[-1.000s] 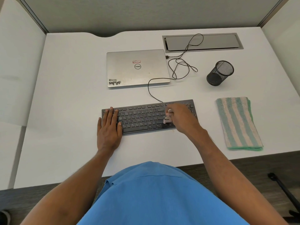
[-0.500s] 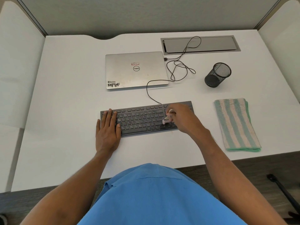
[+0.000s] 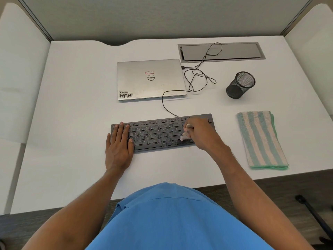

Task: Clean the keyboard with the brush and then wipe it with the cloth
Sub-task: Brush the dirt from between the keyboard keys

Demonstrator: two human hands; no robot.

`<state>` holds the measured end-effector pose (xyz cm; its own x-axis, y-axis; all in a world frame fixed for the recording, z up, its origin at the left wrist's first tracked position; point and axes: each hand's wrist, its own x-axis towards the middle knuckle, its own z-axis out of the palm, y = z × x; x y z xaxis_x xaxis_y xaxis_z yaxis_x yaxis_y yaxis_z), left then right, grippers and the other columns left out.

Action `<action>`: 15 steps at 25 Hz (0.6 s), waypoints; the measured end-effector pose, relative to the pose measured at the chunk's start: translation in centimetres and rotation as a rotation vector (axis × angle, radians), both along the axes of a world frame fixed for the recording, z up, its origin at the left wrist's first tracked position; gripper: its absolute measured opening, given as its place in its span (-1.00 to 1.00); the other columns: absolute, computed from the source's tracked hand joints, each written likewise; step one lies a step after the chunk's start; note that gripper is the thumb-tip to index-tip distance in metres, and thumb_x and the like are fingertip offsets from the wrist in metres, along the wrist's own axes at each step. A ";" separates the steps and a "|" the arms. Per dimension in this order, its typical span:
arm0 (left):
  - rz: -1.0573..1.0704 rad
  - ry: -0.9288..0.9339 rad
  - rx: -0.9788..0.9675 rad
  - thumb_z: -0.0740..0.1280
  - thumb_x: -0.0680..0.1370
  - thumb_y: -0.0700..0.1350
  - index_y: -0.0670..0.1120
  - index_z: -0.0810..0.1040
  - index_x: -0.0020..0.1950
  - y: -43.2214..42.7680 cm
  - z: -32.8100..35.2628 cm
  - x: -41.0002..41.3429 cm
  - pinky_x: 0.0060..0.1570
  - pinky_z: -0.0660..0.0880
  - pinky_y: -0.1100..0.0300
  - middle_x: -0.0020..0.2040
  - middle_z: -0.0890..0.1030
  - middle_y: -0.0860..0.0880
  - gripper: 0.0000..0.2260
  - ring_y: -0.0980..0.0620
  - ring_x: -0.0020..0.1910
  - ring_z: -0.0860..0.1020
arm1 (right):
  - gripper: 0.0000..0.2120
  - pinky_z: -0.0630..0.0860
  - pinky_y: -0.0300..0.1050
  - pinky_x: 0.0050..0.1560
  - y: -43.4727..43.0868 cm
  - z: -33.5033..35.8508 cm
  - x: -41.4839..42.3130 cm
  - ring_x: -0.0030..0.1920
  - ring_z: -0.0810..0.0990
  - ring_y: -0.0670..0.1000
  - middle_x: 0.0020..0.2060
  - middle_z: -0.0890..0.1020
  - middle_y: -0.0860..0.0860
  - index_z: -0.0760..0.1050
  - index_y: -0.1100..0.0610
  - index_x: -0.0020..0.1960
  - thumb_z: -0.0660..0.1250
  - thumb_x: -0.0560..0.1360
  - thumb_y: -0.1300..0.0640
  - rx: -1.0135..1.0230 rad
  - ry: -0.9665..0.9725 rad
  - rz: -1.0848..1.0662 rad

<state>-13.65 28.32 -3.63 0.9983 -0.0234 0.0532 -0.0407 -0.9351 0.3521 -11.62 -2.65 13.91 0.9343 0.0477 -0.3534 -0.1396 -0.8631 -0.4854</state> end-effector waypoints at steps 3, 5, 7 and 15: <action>0.000 -0.002 0.003 0.01 0.72 0.05 0.00 0.17 0.72 0.0 0.0 0.0 0.67 0.04 -0.14 0.72 0.15 0.00 -0.46 -0.01 0.71 0.06 | -0.80 0.38 -0.47 -0.39 -0.6 -0.3 -0.2 -0.19 0.53 0.02 -0.09 0.55 0.10 0.54 0.24 0.15 0.17 0.64 0.30 -0.050 0.008 0.025; -0.002 -0.003 0.001 0.01 0.72 0.05 0.00 0.17 0.72 0.0 0.0 0.0 0.67 0.04 -0.14 0.72 0.15 -0.01 -0.46 -0.02 0.71 0.06 | -0.81 0.37 -0.49 -0.45 -1.1 -0.1 -0.3 -0.16 0.49 0.00 -0.11 0.49 0.03 0.50 0.14 0.17 0.14 0.66 0.28 -0.027 -0.010 -0.045; -0.004 -0.004 -0.003 0.01 0.71 0.05 0.00 0.18 0.71 0.0 0.0 0.0 0.67 0.05 -0.15 0.72 0.16 -0.01 -0.46 -0.02 0.71 0.07 | -0.81 0.35 -0.45 -0.42 -1.3 0.0 -0.4 -0.08 0.54 0.08 -0.08 0.49 0.02 0.52 0.18 0.17 0.16 0.65 0.27 0.006 0.001 -0.101; -0.006 -0.005 0.007 0.02 0.71 0.05 -0.01 0.19 0.71 0.1 -0.2 0.1 0.66 0.06 -0.16 0.72 0.16 -0.01 -0.46 -0.02 0.71 0.07 | -0.80 0.33 -0.52 -0.51 -0.4 0.3 -0.3 -0.49 0.51 -0.32 -0.15 0.55 0.24 0.54 0.41 0.04 0.14 0.62 0.44 0.152 0.063 -0.112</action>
